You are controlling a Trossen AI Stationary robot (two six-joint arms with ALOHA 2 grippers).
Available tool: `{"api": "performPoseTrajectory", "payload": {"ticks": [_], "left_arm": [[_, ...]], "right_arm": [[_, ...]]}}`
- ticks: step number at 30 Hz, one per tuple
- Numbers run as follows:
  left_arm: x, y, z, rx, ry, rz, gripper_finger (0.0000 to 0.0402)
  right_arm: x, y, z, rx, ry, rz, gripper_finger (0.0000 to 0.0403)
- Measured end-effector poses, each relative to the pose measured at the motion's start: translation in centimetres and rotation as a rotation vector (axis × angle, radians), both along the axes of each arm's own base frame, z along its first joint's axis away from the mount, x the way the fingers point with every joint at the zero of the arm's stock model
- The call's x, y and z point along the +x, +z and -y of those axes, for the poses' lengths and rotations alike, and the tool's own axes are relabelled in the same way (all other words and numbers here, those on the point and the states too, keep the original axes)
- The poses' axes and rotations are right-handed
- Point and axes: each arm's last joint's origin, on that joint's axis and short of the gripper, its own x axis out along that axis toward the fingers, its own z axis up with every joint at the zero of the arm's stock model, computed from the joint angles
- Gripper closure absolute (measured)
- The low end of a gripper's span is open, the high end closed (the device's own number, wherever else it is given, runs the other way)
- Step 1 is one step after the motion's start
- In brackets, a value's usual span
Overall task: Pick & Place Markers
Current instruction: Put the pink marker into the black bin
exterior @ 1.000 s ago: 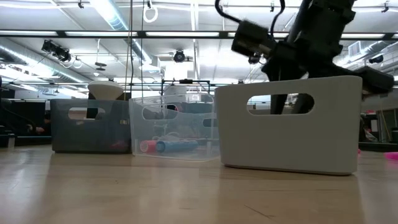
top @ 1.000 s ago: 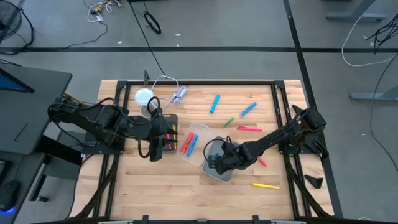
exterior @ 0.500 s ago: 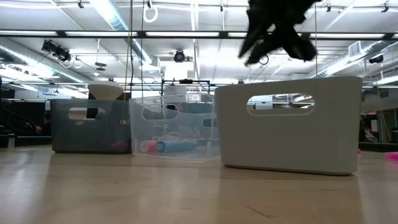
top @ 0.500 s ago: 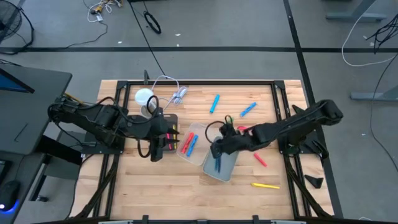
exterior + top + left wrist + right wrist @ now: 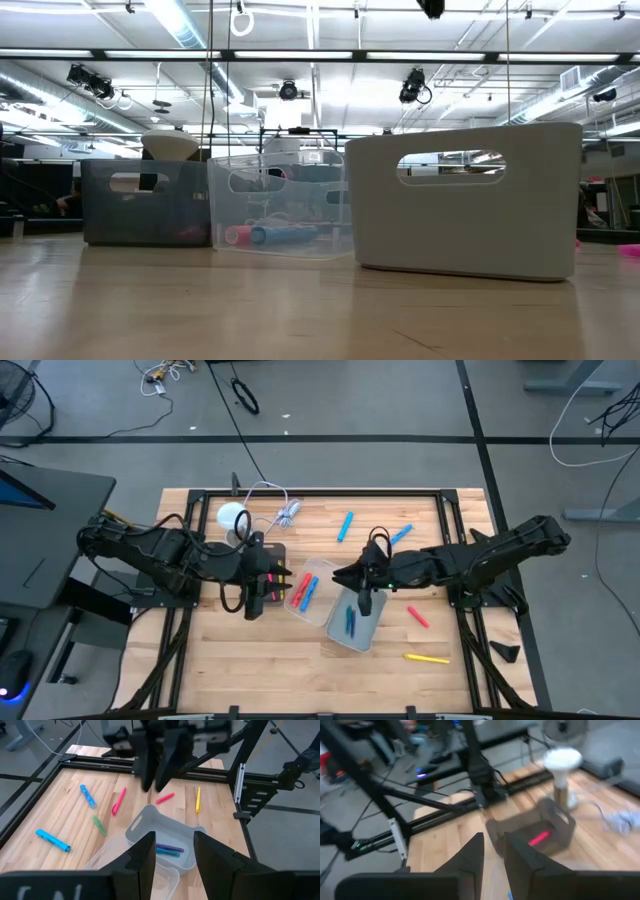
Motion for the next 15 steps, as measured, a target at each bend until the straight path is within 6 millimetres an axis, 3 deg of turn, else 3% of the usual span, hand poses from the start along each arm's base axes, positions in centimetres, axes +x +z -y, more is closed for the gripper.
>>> {"api": "performPoseTrajectory", "payload": {"ticks": [8, 15], "left_arm": [[0.00, 0.01, 0.00, 0.000, 0.000, 0.001, 0.0264], [0.13, 0.27, 0.05, -0.011, 0.001, 0.030, 0.0264]], "right_arm": [[-0.48, 0.69, -0.05, -0.123, 0.103, 0.019, 0.0328], [-0.73, 0.05, 0.62, -0.098, 0.155, -0.064, 0.0327]]}}
